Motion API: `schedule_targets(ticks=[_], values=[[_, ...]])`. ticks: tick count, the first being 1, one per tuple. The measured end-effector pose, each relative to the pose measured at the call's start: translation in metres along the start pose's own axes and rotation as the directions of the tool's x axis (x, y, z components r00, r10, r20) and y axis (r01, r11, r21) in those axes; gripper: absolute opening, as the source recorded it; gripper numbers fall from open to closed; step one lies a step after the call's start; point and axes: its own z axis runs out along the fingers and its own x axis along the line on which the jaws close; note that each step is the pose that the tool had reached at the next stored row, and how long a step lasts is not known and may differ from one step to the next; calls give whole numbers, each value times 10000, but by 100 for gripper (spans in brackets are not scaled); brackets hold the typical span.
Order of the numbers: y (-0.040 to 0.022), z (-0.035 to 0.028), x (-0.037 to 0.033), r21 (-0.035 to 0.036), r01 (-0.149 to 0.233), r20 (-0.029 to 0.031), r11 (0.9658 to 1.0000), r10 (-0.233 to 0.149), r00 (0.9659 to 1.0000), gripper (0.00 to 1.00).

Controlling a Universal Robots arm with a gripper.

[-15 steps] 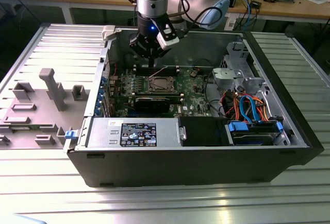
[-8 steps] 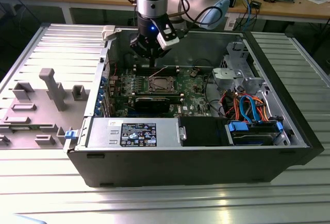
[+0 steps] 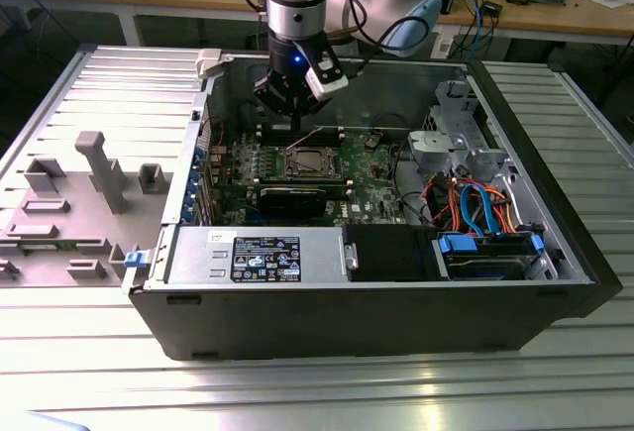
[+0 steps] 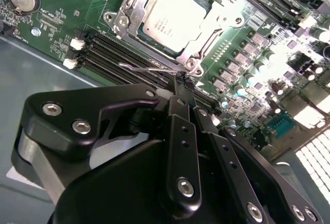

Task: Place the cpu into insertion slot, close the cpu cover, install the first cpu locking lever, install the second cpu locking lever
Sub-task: 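Install the first cpu locking lever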

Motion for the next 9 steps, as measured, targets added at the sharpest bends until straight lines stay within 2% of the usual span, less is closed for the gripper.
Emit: schedule_targets(ticks=[9], values=[[32,73,-76,-1,1,3,10000,-1,10000,11]])
